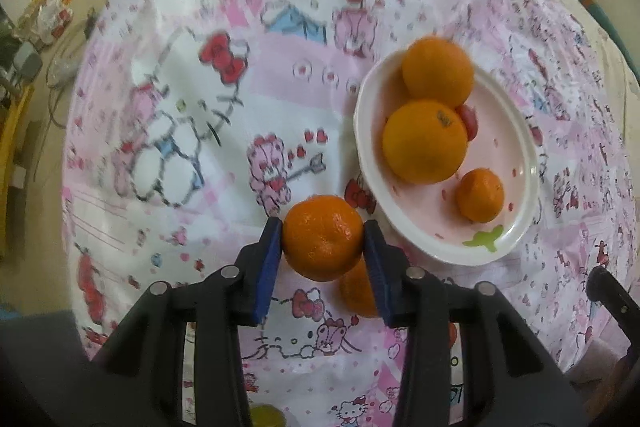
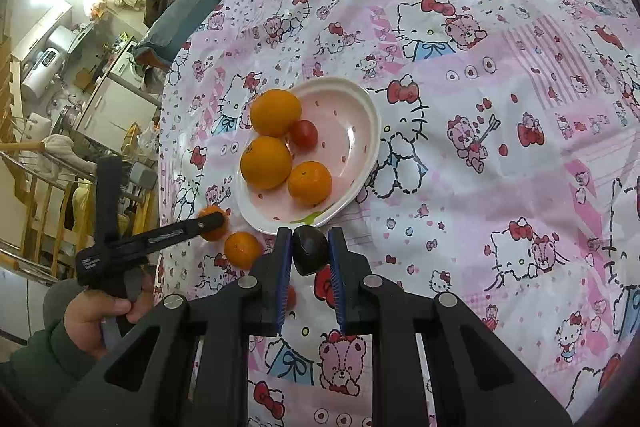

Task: Organize fruits
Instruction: 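Grasp a tangerine with the left tool while the right tool grasps a dark cherry tomato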

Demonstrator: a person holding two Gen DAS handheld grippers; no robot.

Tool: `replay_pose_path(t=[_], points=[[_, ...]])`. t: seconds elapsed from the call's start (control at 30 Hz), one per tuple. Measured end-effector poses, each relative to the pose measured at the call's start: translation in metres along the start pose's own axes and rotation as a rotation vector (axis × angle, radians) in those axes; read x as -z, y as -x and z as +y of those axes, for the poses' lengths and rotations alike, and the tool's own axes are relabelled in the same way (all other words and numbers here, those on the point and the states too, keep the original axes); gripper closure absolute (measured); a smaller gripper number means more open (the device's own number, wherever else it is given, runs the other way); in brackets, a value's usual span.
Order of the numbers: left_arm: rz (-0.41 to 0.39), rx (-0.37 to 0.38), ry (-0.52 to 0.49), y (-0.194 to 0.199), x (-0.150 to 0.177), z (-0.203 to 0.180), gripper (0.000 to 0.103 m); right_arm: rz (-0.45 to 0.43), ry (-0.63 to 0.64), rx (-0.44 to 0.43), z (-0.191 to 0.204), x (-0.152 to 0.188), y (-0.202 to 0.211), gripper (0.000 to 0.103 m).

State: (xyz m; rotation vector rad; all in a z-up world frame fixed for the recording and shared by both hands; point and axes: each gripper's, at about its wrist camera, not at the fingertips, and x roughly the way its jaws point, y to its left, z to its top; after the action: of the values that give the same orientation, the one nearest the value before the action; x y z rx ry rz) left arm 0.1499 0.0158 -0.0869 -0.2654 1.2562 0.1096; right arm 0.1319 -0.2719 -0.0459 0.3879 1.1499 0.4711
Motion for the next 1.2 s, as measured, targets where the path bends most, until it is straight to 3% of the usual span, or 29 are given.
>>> replay_pose_path(t=[0.33,0.67,0.93,1.2], points=[[-0.119,0.033,-0.051,0.043,-0.013,-0.004,0.067,-0.022,0.002,0.012,0.006,-0.014,0.004,0.084],[-0.197,0.034,-0.167,0.068,-0.049,-0.033,0.067,-0.069,0.029,-0.005,0.006,-0.062,0.004,0.084],[-0.174,0.036,-0.209,0.046,-0.079,-0.049,0.067,-0.024,0.001,-0.022,-0.007,-0.090,-0.033,0.084],[-0.158,0.046,-0.245,0.026,-0.072,-0.056,0.067,0.091,-0.008,-0.014,-0.014,-0.104,-0.096,0.084]])
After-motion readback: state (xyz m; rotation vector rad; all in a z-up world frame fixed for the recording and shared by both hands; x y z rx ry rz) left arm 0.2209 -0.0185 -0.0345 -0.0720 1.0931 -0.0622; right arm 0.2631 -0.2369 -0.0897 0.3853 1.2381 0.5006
